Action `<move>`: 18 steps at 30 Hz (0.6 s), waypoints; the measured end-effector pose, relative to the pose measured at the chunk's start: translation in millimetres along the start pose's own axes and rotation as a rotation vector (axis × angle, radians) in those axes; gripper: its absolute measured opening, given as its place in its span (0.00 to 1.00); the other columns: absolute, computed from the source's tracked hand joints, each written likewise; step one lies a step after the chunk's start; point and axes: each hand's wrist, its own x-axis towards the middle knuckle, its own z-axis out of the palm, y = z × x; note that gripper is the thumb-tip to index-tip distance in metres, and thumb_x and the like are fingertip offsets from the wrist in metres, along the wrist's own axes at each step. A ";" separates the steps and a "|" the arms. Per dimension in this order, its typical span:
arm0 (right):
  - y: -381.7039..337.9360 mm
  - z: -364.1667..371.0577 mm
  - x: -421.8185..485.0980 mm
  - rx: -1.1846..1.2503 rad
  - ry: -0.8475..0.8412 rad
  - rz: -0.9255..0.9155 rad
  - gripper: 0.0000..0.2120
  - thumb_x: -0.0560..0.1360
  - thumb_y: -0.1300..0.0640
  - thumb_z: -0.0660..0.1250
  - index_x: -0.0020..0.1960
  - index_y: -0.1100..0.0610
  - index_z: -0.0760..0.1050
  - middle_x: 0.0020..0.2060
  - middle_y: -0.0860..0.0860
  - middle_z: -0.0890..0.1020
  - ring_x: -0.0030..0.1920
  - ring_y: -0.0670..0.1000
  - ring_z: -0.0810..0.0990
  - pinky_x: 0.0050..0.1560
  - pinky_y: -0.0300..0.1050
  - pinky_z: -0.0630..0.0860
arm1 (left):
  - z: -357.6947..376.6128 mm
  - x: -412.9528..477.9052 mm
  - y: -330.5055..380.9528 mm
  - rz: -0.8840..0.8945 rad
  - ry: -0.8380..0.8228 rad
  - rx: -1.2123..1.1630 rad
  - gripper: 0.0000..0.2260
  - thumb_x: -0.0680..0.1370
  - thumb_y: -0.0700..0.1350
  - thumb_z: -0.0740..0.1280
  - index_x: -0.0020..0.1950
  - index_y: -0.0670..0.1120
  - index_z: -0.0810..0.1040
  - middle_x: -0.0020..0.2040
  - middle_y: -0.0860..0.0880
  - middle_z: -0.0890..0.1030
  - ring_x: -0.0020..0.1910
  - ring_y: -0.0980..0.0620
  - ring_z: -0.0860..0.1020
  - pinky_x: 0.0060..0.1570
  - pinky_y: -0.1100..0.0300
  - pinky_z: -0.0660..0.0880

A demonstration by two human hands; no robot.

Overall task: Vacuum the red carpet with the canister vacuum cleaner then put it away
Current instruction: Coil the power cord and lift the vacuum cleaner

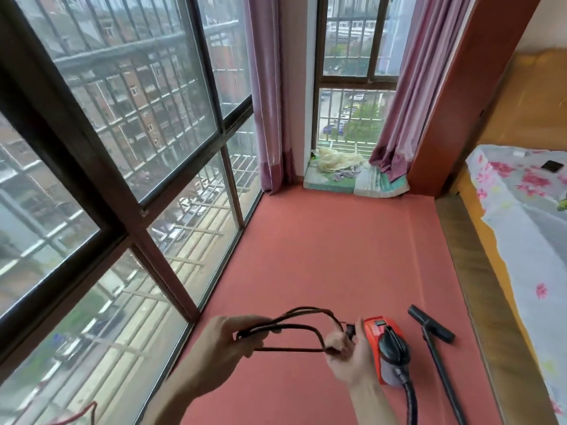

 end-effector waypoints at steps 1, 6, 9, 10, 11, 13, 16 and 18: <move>3.9 6.0 6.2 -0.052 0.004 0.015 0.20 0.71 0.45 0.68 0.45 0.63 0.70 0.20 0.48 0.62 0.18 0.46 0.62 0.16 0.39 0.63 | -8.0 -0.6 -6.5 0.014 -0.016 -0.013 0.08 0.77 0.49 0.71 0.50 0.63 0.86 0.33 0.50 0.81 0.32 0.57 0.77 0.38 0.58 0.73; 27.7 33.9 24.8 -0.150 0.057 0.068 0.19 0.78 0.45 0.63 0.47 0.63 0.73 0.17 0.48 0.61 0.15 0.45 0.60 0.14 0.38 0.60 | -42.7 7.7 -34.4 0.084 -0.101 -0.022 0.09 0.77 0.61 0.67 0.50 0.62 0.86 0.42 0.55 0.84 0.44 0.50 0.82 0.47 0.48 0.78; 38.6 49.7 35.7 -0.147 0.044 0.071 0.19 0.80 0.46 0.60 0.48 0.63 0.74 0.16 0.47 0.59 0.14 0.45 0.59 0.14 0.38 0.59 | -60.9 17.0 -50.3 0.091 -0.176 -0.028 0.08 0.79 0.54 0.68 0.50 0.55 0.87 0.46 0.57 0.85 0.47 0.55 0.83 0.48 0.58 0.77; 42.1 56.0 39.9 -0.151 0.038 0.072 0.18 0.80 0.46 0.60 0.47 0.62 0.74 0.16 0.47 0.58 0.14 0.45 0.58 0.14 0.38 0.59 | -67.4 20.1 -55.6 0.088 -0.195 -0.036 0.08 0.80 0.52 0.68 0.50 0.53 0.87 0.46 0.57 0.86 0.48 0.56 0.83 0.47 0.62 0.76; 46.0 61.3 46.0 -0.152 0.038 0.064 0.17 0.80 0.46 0.60 0.46 0.61 0.74 0.16 0.47 0.58 0.14 0.45 0.58 0.14 0.37 0.59 | -74.8 22.9 -61.5 0.081 -0.215 -0.051 0.09 0.80 0.51 0.68 0.50 0.52 0.87 0.47 0.57 0.86 0.48 0.57 0.83 0.47 0.64 0.75; 52.4 72.6 55.5 -0.142 0.048 0.049 0.16 0.80 0.48 0.60 0.42 0.60 0.72 0.16 0.47 0.58 0.14 0.45 0.58 0.14 0.37 0.59 | -88.3 28.6 -73.4 0.077 -0.251 -0.084 0.11 0.81 0.54 0.67 0.52 0.52 0.87 0.49 0.57 0.87 0.51 0.56 0.83 0.50 0.61 0.76; 60.9 88.0 64.7 -0.109 0.060 0.032 0.17 0.81 0.49 0.60 0.37 0.58 0.67 0.16 0.47 0.59 0.13 0.45 0.58 0.14 0.36 0.60 | -105.4 38.9 -89.4 0.092 -0.308 -0.119 0.14 0.81 0.59 0.65 0.53 0.53 0.87 0.49 0.55 0.87 0.53 0.54 0.83 0.60 0.48 0.77; 66.7 94.6 74.1 -0.096 0.058 0.019 0.21 0.80 0.49 0.61 0.32 0.57 0.65 0.16 0.47 0.59 0.14 0.45 0.59 0.15 0.36 0.61 | -114.8 47.2 -102.3 0.121 -0.343 -0.131 0.11 0.81 0.57 0.65 0.51 0.57 0.87 0.49 0.53 0.87 0.54 0.51 0.83 0.63 0.43 0.74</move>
